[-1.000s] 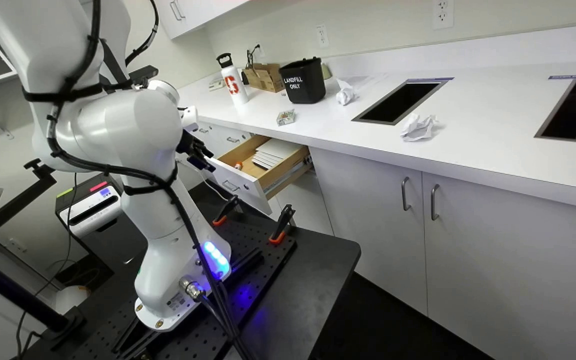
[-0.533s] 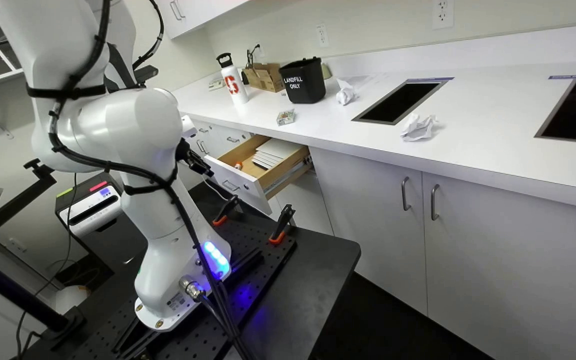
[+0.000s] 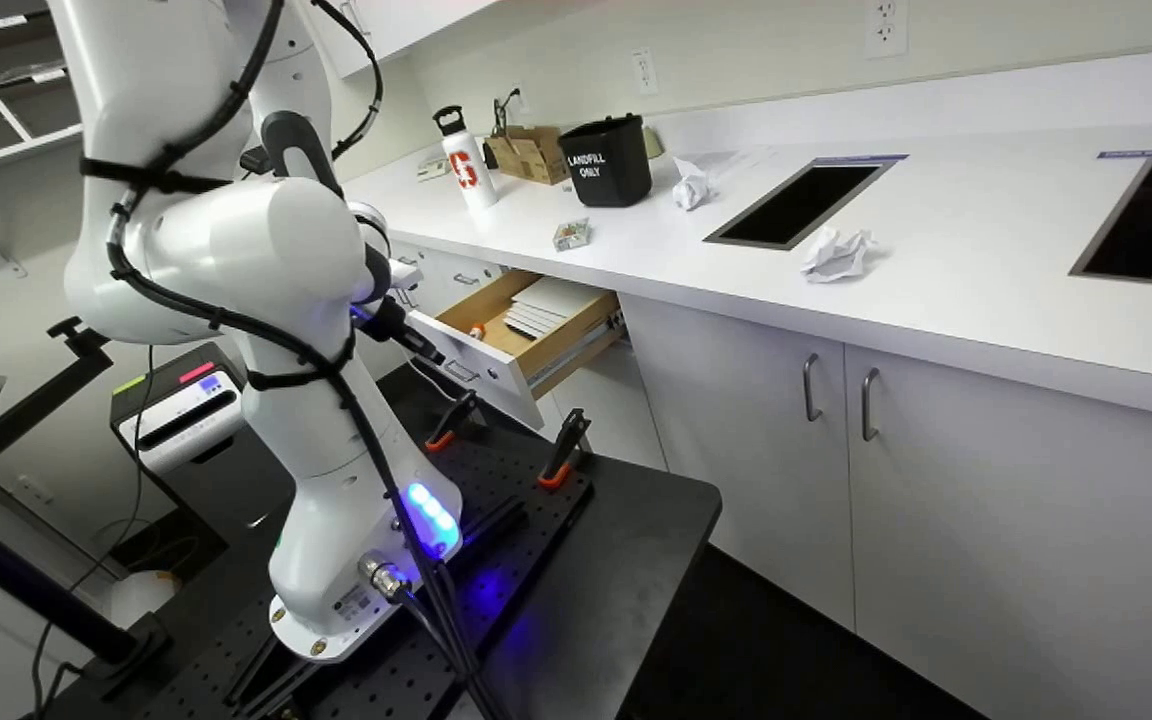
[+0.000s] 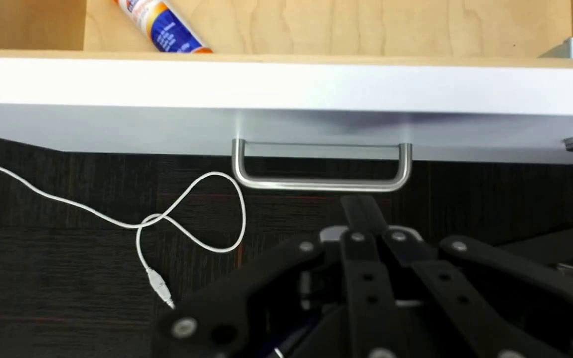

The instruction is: Close the drawer

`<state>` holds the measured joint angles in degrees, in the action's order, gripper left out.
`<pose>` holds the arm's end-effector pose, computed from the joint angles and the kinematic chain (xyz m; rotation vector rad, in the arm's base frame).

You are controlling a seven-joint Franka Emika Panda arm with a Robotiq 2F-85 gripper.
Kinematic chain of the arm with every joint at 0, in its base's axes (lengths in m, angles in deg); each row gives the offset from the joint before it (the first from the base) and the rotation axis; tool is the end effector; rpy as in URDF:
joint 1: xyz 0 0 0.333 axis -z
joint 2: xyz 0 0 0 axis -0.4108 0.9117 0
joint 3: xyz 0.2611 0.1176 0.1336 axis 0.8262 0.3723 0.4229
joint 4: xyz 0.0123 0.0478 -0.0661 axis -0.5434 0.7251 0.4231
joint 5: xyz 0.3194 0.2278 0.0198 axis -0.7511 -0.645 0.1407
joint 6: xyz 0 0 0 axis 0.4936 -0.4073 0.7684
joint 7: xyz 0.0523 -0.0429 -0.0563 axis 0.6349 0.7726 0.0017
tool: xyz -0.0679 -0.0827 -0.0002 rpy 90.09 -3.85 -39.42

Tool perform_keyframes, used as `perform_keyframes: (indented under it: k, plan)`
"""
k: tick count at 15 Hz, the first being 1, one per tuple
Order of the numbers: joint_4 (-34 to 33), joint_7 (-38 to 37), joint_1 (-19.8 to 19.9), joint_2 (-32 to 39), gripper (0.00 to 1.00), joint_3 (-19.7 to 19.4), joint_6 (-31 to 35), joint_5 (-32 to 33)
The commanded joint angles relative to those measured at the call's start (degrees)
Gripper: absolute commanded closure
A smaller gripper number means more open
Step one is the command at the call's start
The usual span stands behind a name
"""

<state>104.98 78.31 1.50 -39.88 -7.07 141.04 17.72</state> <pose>0.2633 0.3222 0.1148 0.3393 2.7115 -0.0112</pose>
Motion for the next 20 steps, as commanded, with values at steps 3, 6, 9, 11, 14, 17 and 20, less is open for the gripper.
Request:
perform_keyframes:
  k: [3, 6, 9, 11, 14, 17, 20]
  plan:
    - [-6.17, -3.58, -1.38, 6.10, 1.00, -1.55, -8.77, 8.36]
    - [-6.65, -8.28, -2.66, 6.74, 1.00, -1.27, -14.94, 11.19]
    - [-6.71, -11.04, -3.09, 7.09, 1.00, -1.34, -20.46, 12.53]
    - [-7.27, -11.96, -2.46, 7.50, 1.00, -1.73, -22.47, 13.14]
    - [-8.65, -13.16, -0.32, 8.10, 1.00, -2.99, -22.46, 14.62]
    - [-10.90, -13.19, 1.86, 9.01, 1.00, -4.80, -21.55, 16.49]
    - [-14.12, -11.95, 3.56, 10.78, 1.00, -6.41, -21.58, 17.50]
